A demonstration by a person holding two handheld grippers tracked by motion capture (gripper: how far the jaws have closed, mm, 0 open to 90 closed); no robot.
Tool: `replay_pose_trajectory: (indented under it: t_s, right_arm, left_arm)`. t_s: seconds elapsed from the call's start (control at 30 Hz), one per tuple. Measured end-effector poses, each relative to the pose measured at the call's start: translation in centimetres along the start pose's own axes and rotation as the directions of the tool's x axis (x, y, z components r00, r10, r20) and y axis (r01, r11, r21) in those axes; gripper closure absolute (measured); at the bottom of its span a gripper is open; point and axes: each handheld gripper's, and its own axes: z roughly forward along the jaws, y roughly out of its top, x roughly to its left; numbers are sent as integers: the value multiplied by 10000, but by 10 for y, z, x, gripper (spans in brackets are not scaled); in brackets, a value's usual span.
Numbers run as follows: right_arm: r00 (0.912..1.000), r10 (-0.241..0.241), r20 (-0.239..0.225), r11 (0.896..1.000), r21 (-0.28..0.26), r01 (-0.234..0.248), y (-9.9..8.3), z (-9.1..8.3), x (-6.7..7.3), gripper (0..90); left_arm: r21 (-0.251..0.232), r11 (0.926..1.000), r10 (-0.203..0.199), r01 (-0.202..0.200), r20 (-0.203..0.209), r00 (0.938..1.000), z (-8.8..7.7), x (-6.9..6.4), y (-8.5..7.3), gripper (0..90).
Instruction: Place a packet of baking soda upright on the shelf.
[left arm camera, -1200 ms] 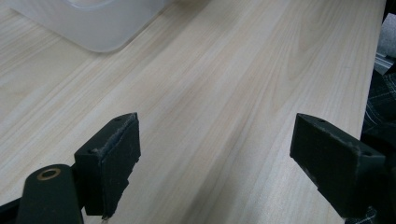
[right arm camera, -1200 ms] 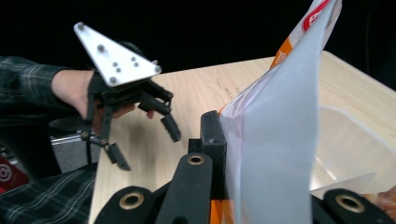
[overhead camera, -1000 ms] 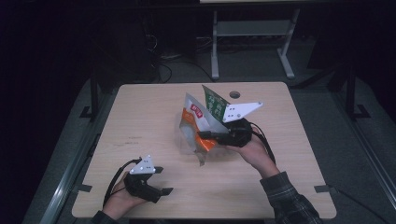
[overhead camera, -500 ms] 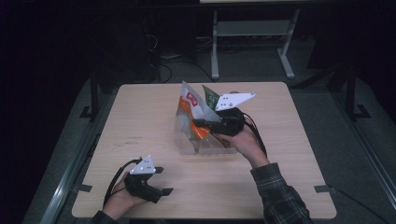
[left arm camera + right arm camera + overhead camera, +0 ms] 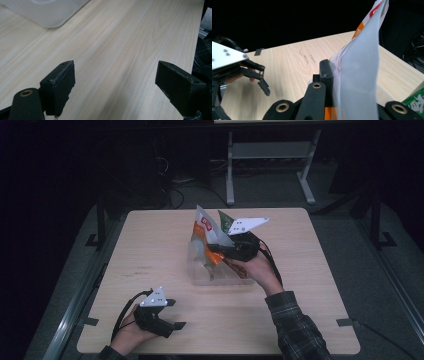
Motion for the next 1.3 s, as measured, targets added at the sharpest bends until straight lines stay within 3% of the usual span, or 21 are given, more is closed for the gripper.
replay_pose_trajectory:
  t_s: [0.47,1.3]
  right_arm:
    - [9986,90,514,9997,211,-101,-5,10,-7,900]
    - [9964,312,789,9946,959,-387,-21,33,-9,900]
  left_arm:
    - [27,10000,-21,20,65,10000,1,0,0,158]
    - [192,9998,53,-56,198,9998,3,-2,0,158]
